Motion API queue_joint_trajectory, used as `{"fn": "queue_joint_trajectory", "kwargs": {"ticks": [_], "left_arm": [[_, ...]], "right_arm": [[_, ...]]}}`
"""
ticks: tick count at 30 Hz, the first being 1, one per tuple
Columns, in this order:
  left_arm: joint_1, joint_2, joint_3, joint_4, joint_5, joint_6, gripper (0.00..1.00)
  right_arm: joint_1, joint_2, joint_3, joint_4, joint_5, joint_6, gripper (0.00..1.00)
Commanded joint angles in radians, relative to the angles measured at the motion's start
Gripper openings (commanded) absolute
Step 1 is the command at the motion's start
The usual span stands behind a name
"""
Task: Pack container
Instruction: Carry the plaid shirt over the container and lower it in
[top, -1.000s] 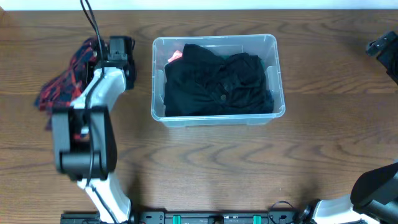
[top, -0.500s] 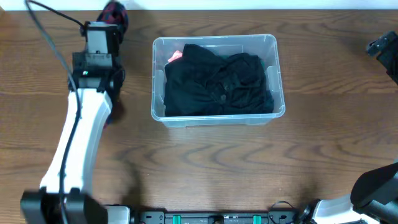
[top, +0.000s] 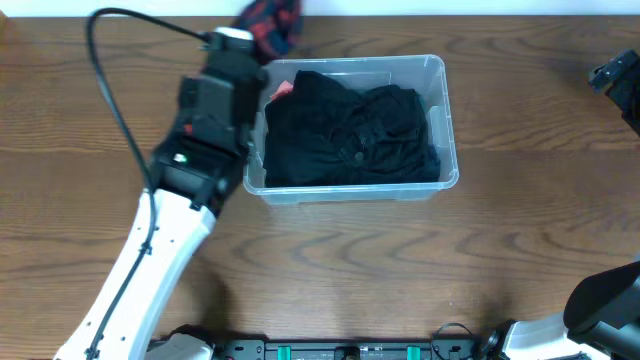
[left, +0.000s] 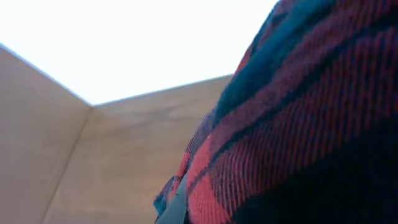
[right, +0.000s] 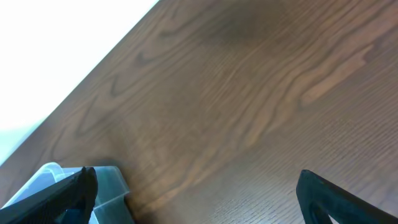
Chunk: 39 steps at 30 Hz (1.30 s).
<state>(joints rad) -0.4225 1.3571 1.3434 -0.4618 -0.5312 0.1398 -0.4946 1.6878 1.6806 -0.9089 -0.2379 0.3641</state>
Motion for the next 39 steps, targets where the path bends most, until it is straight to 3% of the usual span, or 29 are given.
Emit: {"fn": "queue_joint_trajectory", "kwargs": {"ticks": [1,14,20,25,33,39], "left_arm": [[-0.076,-0.019,0.047,0.058,-0.095,0.047,0.06],[-0.328,0.027,0.047,0.109,-0.117,0.072,0.06],[-0.367,0.126,0.047,0.097,-0.121,0.064,0.06],[-0.366,0.177,0.047,0.098,-0.218,0.073,0.06],[-0.366,0.173,0.047,0.136,-0.254,0.285,0.06],[-0.366,0.173,0.047,0.265,-0.347,0.463,0.06]], "right_arm": [[-0.003,0.000,0.014,-0.002,-0.001,0.013,0.99],[-0.003,0.000,0.014,-0.001,-0.001,0.013,0.99],[-0.003,0.000,0.014,-0.002,-0.001,0.013,0.99],[-0.003,0.000,0.014,-0.002,-0.001,0.013,0.99],[-0.003,0.000,0.014,-0.002,-0.001,0.013,0.99],[-0.003,0.000,0.014,-0.002,-0.001,0.013,0.99]]}}
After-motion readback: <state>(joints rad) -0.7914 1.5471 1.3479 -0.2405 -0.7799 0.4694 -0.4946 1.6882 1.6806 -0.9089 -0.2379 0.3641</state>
